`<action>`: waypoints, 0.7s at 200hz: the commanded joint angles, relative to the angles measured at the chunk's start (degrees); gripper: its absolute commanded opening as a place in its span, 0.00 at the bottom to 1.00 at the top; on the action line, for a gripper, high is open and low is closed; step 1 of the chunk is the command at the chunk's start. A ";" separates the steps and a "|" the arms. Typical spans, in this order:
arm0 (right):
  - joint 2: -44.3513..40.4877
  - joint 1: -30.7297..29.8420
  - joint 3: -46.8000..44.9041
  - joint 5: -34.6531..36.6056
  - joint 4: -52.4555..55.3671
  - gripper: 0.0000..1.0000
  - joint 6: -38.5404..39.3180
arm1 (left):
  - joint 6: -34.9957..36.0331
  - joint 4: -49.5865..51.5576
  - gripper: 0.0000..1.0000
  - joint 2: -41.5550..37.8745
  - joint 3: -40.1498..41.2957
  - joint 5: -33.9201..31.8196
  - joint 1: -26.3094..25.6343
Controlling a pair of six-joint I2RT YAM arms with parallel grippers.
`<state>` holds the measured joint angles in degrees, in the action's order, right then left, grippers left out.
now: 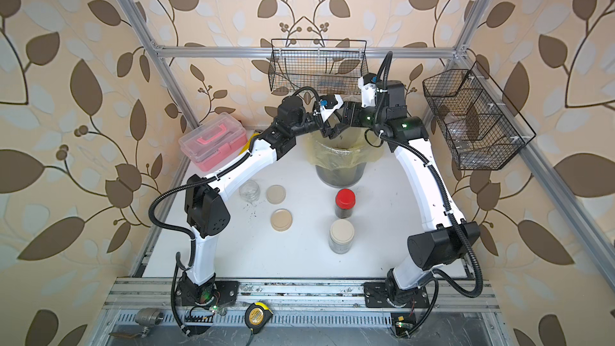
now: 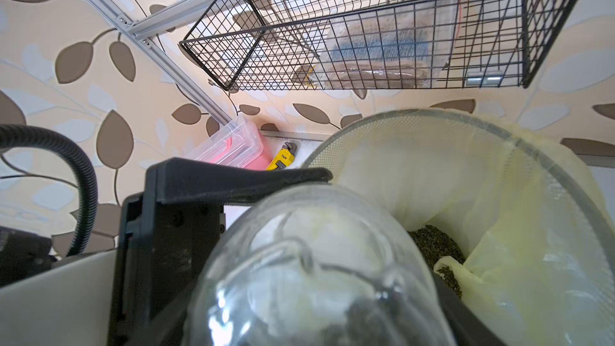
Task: Empty moldy tea leaves from jars
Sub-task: Pour the moldy tea leaves from the jar into the trash bin.
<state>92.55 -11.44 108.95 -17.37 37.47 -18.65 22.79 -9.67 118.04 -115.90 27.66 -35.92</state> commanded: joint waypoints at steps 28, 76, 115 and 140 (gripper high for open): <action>0.73 -1.28 2.93 3.98 3.64 0.23 1.32 | -3.01 -4.02 0.99 -3.05 2.39 -6.65 0.33; 2.13 -1.66 5.64 14.93 10.11 0.23 6.67 | 4.90 -6.16 0.99 -12.25 15.92 -4.50 0.33; 11.34 -5.52 15.23 26.99 22.05 0.23 12.00 | 3.55 -10.39 0.99 -20.02 24.66 -5.86 0.31; 17.16 -7.87 22.30 35.22 27.96 0.23 13.74 | 2.71 -12.11 0.99 -24.98 29.98 -8.38 0.28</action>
<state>105.43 -17.32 126.08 7.38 57.19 -8.75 25.54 -15.11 100.84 -89.23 22.00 -35.90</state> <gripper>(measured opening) 0.788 0.988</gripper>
